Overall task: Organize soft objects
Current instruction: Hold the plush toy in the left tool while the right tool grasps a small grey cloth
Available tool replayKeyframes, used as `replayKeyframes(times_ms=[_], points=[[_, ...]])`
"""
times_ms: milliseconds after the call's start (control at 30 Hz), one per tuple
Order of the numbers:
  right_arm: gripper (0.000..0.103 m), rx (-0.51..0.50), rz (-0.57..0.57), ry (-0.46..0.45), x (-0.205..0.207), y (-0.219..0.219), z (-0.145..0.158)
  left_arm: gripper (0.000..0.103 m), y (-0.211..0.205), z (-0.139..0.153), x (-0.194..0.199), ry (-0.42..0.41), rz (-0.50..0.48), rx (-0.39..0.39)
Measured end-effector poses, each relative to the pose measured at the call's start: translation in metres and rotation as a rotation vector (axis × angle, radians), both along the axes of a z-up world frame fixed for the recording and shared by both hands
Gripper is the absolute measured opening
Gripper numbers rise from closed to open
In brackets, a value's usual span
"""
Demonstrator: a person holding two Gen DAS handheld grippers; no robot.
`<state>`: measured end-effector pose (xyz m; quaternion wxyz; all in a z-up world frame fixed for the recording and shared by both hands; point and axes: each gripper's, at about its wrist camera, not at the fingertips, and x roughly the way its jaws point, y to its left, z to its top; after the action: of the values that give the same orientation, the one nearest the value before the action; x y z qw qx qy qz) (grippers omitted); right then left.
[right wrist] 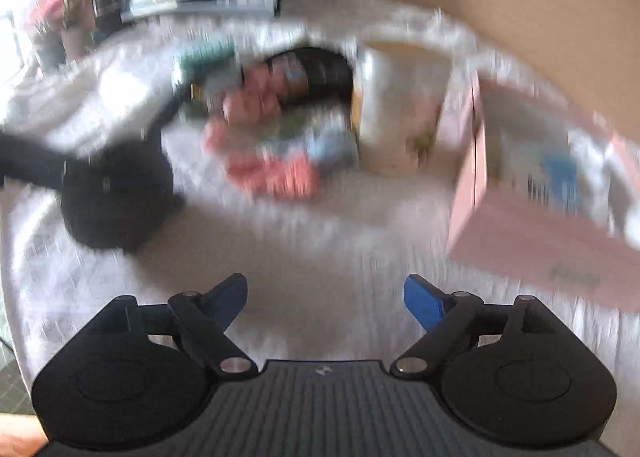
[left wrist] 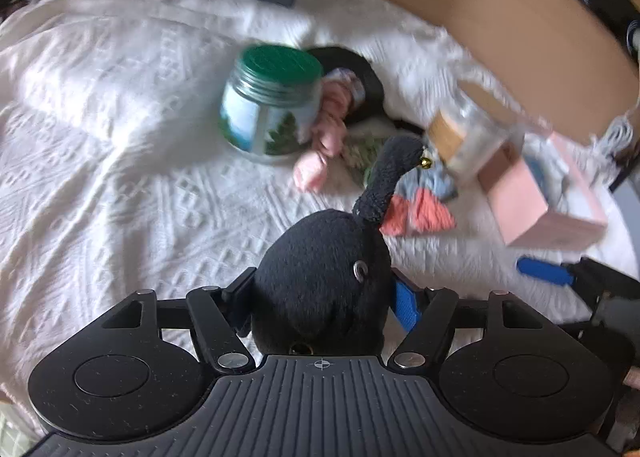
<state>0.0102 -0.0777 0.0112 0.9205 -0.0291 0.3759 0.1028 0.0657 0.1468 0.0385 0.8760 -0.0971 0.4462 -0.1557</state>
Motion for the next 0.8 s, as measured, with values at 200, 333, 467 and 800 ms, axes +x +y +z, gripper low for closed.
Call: replayKeyframes(times_ms=[200, 333, 467, 800], points=[[0.087, 0.083, -0.020, -0.036, 0.047, 0.013, 0.025, 0.073, 0.036, 0.012, -0.006, -0.024, 0.094, -0.039], [0.065, 0.099, -0.090, 0.043, 0.088, 0.022, 0.011, 0.073, 0.053, 0.016, -0.010, -0.030, 0.128, -0.070], [0.063, 0.177, -0.193, 0.086, 0.107, 0.014, 0.004, 0.073, 0.070, 0.013, -0.011, -0.021, 0.157, -0.106], [0.017, 0.247, -0.130, 0.125, 0.116, 0.017, 0.032, 0.072, 0.082, 0.005, -0.001, -0.006, 0.160, -0.131]])
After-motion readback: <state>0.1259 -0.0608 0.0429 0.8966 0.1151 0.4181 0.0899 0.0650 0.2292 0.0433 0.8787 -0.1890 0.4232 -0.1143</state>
